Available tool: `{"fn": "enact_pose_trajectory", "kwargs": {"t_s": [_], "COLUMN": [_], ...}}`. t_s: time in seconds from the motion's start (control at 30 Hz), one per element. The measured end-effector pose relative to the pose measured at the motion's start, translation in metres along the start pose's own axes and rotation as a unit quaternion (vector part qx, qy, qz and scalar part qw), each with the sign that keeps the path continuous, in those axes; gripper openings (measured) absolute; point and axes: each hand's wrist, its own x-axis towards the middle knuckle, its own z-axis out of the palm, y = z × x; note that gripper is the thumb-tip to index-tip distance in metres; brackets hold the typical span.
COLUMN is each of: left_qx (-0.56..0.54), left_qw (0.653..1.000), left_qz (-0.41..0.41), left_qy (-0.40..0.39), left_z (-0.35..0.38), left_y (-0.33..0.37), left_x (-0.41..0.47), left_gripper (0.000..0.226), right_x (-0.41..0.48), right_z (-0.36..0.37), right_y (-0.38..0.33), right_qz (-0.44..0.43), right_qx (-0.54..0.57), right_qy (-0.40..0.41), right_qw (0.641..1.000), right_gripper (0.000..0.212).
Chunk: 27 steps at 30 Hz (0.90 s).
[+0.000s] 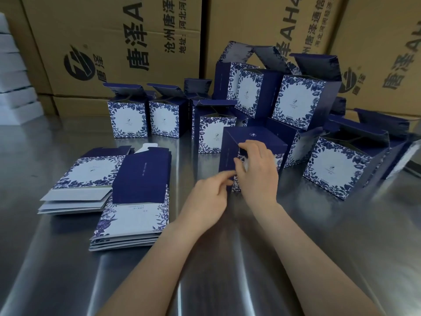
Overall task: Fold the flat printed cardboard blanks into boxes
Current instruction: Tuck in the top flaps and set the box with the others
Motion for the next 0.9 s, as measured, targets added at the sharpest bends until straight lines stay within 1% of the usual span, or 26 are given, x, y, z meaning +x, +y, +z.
{"fn": "enact_pose_trajectory", "kwargs": {"t_s": [0.17,0.3,0.57,0.77,0.9], "left_qx": [0.037,0.057,0.065,0.070,0.072], "left_qw": [0.998,0.995,0.993,0.992,0.991], "left_qz": [-0.005,-0.005,-0.015,-0.020,-0.024], "left_qy": [-0.059,-0.088,-0.101,-0.105,-0.107], "left_z": [0.005,0.006,0.006,0.008,0.007], "left_y": [0.002,0.001,-0.003,-0.004,-0.003], "left_x": [-0.002,-0.003,-0.003,-0.003,-0.003], "left_gripper": [0.034,0.033,0.033,0.032,0.033], "right_x": [0.012,0.024,0.041,0.048,0.049], "right_z": [0.001,0.000,-0.004,-0.010,-0.012], "right_y": [0.021,0.039,0.054,0.063,0.065], "right_qz": [0.037,0.057,0.095,0.133,0.150], "right_qx": [-0.027,-0.055,-0.098,-0.116,-0.134], "right_qy": [-0.030,-0.055,-0.119,-0.140,-0.156], "right_qw": [0.998,0.995,0.983,0.974,0.967], "right_gripper": [0.031,0.030,0.026,0.025,0.028]}}
